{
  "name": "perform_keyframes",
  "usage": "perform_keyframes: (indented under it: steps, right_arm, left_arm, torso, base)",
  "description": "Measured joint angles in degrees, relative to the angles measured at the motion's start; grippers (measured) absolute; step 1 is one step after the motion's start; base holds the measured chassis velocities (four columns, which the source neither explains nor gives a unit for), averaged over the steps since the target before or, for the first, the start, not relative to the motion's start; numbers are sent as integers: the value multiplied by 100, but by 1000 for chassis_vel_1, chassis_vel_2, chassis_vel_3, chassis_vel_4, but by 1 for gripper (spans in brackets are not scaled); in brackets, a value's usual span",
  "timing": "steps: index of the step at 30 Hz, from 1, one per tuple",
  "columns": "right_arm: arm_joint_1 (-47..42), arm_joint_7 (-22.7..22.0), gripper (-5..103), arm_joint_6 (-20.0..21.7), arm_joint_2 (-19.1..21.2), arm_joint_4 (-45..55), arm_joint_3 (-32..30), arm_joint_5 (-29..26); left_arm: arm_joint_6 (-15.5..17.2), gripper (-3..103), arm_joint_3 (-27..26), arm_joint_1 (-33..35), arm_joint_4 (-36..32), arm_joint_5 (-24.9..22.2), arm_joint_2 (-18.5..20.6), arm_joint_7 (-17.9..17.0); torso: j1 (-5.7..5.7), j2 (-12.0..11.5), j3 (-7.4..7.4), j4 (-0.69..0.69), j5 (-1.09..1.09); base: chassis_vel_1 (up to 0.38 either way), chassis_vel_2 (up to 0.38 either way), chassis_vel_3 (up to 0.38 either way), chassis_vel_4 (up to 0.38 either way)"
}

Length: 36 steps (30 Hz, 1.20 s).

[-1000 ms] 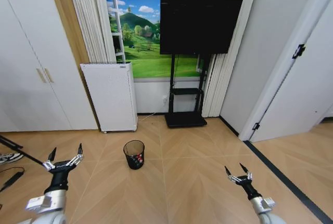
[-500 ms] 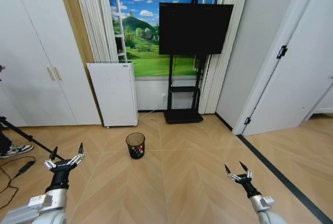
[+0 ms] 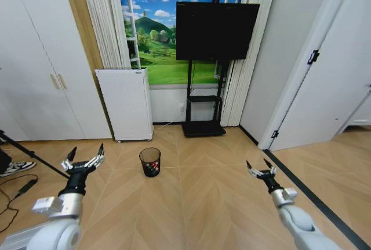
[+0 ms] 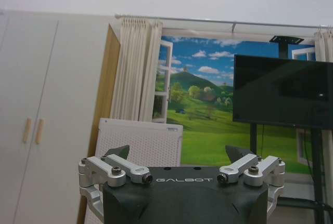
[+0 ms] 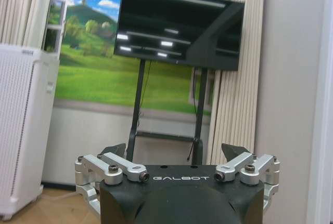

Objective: Pick up the trash bin and place the garbage on the floor into it.

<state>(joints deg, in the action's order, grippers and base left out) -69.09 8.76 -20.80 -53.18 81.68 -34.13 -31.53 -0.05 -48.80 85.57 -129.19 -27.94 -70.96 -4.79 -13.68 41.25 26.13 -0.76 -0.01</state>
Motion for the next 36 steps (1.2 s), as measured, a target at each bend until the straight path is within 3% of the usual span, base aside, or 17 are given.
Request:
perform_keyframes:
  steps: [1, 2, 4, 9, 14, 28, 36]
  right_arm:
    - [12, -229, 100, 343, 148, 345, -35, -45]
    - [12, -229, 100, 343, 148, 345, -35, -45]
    - [6, -470, 100, 770, 373, 824, -110, -291]
    - [-200, -558, 100, 1106, 454, 1219, -420, -582]
    - [-276, -627, 100, 1171, 437, 1207, -505, -549]
    - [-281, -466, 100, 863, 390, 948, -525, -411]
    - [-336, -536, 100, 971, 386, 1101, -565, -318]
  left_arm:
    - [236, 100, 78, -62, -140, -255, 220, -195]
    - [236, 100, 78, -62, -140, -255, 220, -195]
    - [593, 100, 207, -206, -228, -753, 636, -539]
    - [799, 100, 241, -573, -76, -1320, 1134, -843]
    - [808, 100, 227, -581, 46, -1281, 1135, -876]
    - [790, 100, 180, -411, -85, -1217, 1030, -857]
    - [827, 100, 139, -334, -173, -1236, 1033, -849]
  torso:
    - [2, 0, -1, -2, 1]
    - [2, 0, -1, -2, 1]
    - [4, 1, -2, -5, -2]
    - [4, 1, -1, -5, 2]
    - [4, 1, -2, -4, 1]
    - [4, 1, -2, -4, 1]
    - [4, 2, -2, -4, 1]
  base:
    - [0, 0, 0, 0]
    - [0, 0, 0, 0]
    - [0, 0, 0, 0]
    - [0, 0, 0, 0]
    - [0, 0, 0, 0]
    - [0, 0, 0, 0]
    - [0, 0, 0, 0]
